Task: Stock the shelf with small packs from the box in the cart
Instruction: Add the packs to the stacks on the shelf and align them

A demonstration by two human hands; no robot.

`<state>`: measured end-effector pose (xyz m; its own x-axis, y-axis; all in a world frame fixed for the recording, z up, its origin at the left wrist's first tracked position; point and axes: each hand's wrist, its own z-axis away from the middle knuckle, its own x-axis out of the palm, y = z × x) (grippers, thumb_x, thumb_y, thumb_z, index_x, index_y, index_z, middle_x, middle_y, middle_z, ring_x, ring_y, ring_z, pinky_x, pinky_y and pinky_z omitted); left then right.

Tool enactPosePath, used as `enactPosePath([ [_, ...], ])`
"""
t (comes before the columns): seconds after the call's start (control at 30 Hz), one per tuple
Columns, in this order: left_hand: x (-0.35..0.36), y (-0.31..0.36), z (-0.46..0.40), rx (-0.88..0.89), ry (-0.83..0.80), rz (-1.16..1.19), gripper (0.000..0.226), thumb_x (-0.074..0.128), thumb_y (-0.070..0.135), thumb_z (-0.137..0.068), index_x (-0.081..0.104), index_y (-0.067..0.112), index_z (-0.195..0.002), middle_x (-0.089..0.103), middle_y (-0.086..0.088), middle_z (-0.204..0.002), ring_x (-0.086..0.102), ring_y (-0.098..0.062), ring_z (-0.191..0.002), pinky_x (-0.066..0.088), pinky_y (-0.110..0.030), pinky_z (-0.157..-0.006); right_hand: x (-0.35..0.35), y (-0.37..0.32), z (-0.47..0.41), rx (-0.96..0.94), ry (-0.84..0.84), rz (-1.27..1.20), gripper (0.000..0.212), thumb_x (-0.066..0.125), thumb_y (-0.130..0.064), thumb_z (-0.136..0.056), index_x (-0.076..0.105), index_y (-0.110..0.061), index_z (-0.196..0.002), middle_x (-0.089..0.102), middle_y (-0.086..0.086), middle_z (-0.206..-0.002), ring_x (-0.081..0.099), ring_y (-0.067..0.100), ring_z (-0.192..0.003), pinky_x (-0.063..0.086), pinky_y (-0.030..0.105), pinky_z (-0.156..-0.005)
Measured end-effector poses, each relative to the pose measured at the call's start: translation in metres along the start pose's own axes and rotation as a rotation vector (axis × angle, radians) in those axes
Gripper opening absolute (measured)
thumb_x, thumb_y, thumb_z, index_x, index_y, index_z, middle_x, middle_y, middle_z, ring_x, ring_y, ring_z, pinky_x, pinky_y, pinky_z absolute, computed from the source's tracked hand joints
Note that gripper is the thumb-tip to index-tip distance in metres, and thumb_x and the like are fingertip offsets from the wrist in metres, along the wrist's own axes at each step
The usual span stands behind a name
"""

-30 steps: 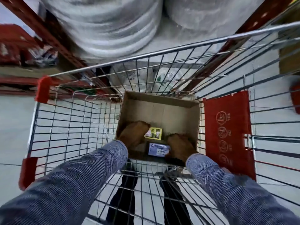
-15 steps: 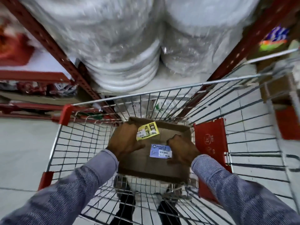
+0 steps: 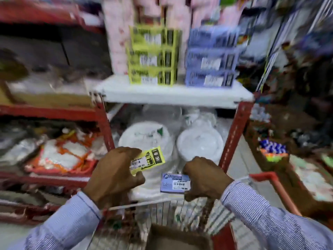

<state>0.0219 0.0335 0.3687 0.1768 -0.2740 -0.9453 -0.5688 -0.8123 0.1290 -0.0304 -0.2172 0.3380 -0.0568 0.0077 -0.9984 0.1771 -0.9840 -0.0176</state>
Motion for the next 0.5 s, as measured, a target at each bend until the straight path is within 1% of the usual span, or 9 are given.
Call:
enactPosePath([
  [0.03,-0.019,0.001,-0.004,-0.004,0.052,0.008,0.066,0.072,0.044,-0.049,0.074,0.015,-0.109,0.078,-0.008,-0.090,0.074,-0.031,-0.078,0.062,-0.037,-0.064,-0.021,0.000,0.001,0.003,0.036,0.014,0.056,0.084,-0.057,-0.050,0.044,-0.023,-0.071,0.029,-0.007,-0.061,0.042,0.024,-0.064,0.029,0.028,-0.058],
  [0.1,-0.059,0.003,-0.016,0.001,0.139,0.018,0.067,0.072,0.045,-0.053,0.072,0.017,-0.114,0.076,-0.006,-0.095,0.072,-0.030,-0.083,0.060,-0.038,-0.069,-0.068,0.000,0.002,-0.010,0.118,0.072,0.053,0.083,-0.059,-0.052,0.051,-0.022,-0.072,0.031,-0.007,-0.061,0.043,0.023,-0.066,0.027,0.030,-0.056],
  [0.17,-0.097,0.006,-0.026,0.017,0.245,0.009,0.066,0.072,0.044,-0.052,0.072,0.019,-0.113,0.076,-0.002,-0.093,0.071,-0.027,-0.080,0.058,-0.035,-0.067,-0.112,0.001,0.005,-0.014,0.216,0.118,0.050,0.082,-0.059,-0.053,0.057,-0.022,-0.076,0.037,-0.005,-0.065,0.045,0.022,-0.070,0.023,0.031,-0.052],
  [0.23,-0.125,0.008,-0.036,0.034,0.314,-0.020,0.066,0.074,0.042,-0.052,0.074,0.016,-0.111,0.078,-0.005,-0.092,0.071,-0.026,-0.077,0.056,-0.033,-0.065,-0.147,0.001,0.010,-0.015,0.301,0.142,0.048,0.081,-0.057,-0.054,0.052,-0.024,-0.074,0.038,-0.006,-0.065,0.043,0.020,-0.071,0.022,0.031,-0.050],
  [0.3,-0.145,0.009,-0.048,0.050,0.364,-0.016,0.065,0.076,0.042,-0.052,0.074,0.013,-0.111,0.078,-0.007,-0.093,0.071,-0.027,-0.076,0.057,-0.034,-0.065,-0.177,0.002,0.013,-0.001,0.372,0.149,0.048,0.080,-0.055,-0.054,0.047,-0.024,-0.069,0.036,-0.008,-0.062,0.042,0.021,-0.069,0.027,0.032,-0.053],
  [0.37,-0.165,0.008,-0.062,0.079,0.414,-0.002,0.067,0.075,0.042,-0.054,0.073,0.013,-0.114,0.077,-0.007,-0.097,0.071,-0.028,-0.080,0.059,-0.036,-0.069,-0.206,0.004,0.014,0.025,0.444,0.165,0.047,0.079,-0.054,-0.054,0.047,-0.021,-0.067,0.040,-0.007,-0.062,0.044,0.023,-0.069,0.031,0.034,-0.055],
  [0.43,-0.182,0.006,-0.080,0.113,0.482,0.001,0.067,0.074,0.041,-0.054,0.073,0.013,-0.115,0.077,-0.005,-0.099,0.072,-0.027,-0.083,0.060,-0.035,-0.073,-0.233,0.008,0.014,0.057,0.534,0.185,0.042,0.077,-0.053,-0.054,0.053,-0.021,-0.069,0.049,-0.005,-0.065,0.046,0.022,-0.067,0.036,0.033,-0.055],
  [0.5,-0.192,0.004,-0.099,0.149,0.517,0.003,0.065,0.074,0.039,-0.056,0.072,0.014,-0.116,0.077,-0.003,-0.101,0.073,-0.024,-0.084,0.060,-0.034,-0.074,-0.252,0.013,0.013,0.075,0.611,0.178,0.038,0.076,-0.050,-0.053,0.048,-0.025,-0.063,0.047,-0.006,-0.060,0.043,0.018,-0.059,0.032,0.032,-0.049],
])
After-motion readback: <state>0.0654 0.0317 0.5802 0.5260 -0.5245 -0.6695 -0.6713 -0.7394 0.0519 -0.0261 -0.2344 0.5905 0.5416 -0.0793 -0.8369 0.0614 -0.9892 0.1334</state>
